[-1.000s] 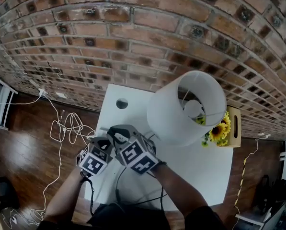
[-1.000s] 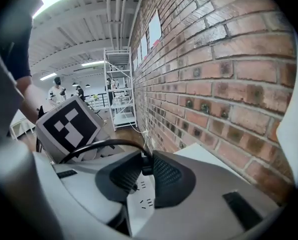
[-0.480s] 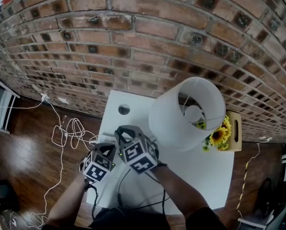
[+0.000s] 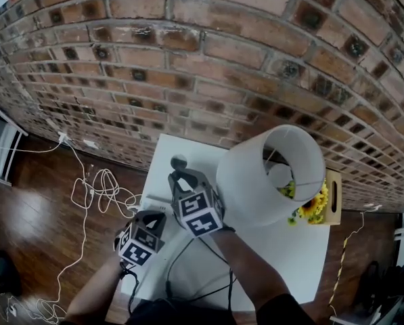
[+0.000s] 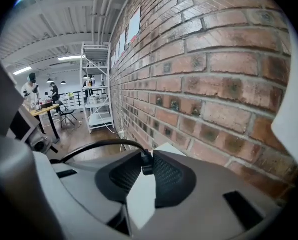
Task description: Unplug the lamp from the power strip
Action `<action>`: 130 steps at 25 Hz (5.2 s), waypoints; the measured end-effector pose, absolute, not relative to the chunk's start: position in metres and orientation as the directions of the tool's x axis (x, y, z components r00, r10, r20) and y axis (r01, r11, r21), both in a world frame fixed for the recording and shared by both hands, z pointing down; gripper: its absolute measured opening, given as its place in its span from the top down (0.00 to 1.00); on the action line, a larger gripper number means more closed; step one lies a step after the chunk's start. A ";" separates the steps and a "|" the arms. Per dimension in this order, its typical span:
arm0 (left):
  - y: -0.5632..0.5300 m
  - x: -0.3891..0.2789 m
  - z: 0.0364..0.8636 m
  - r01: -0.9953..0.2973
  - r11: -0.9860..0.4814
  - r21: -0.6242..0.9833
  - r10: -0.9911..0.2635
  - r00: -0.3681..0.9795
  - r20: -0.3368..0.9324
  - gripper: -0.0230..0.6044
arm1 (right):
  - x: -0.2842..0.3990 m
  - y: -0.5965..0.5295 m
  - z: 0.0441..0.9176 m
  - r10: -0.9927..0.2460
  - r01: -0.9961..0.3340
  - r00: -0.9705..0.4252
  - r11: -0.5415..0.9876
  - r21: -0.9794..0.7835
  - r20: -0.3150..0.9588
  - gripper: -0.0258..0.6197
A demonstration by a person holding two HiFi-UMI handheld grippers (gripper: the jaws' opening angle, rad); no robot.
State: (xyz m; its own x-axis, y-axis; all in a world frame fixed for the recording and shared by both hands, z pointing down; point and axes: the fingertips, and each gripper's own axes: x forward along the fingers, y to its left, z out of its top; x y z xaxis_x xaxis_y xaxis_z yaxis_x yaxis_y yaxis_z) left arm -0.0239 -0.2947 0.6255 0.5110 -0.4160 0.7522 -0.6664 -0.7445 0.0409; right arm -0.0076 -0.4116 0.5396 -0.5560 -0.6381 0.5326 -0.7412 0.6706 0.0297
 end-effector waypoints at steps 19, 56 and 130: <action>-0.299 -0.020 0.617 -0.612 -0.776 0.156 -0.305 0.580 0.755 0.94 | 0.003 -0.464 0.576 -0.684 -0.822 -0.456 0.569 0.025 0.570 0.84; -0.308 -0.017 0.619 -0.618 -0.757 0.212 -0.299 0.615 0.730 0.94 | 0.008 -0.472 0.637 -0.554 -0.787 -0.379 0.614 0.056 0.741 0.66; -0.260 -0.038 0.517 -0.821 -0.517 0.240 -0.556 0.536 0.635 0.94 | 0.007 -0.300 0.483 -0.444 -0.614 -0.757 0.735 -0.289 0.480 0.96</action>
State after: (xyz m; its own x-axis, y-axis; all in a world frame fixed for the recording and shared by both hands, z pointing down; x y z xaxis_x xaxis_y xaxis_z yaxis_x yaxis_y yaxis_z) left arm -0.0383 -0.2603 0.5166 0.5362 -0.5559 0.6352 -0.8213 -0.5174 0.2404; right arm 0.0073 -0.2998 0.4831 -0.7569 -0.4437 0.4798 -0.6138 0.7347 -0.2888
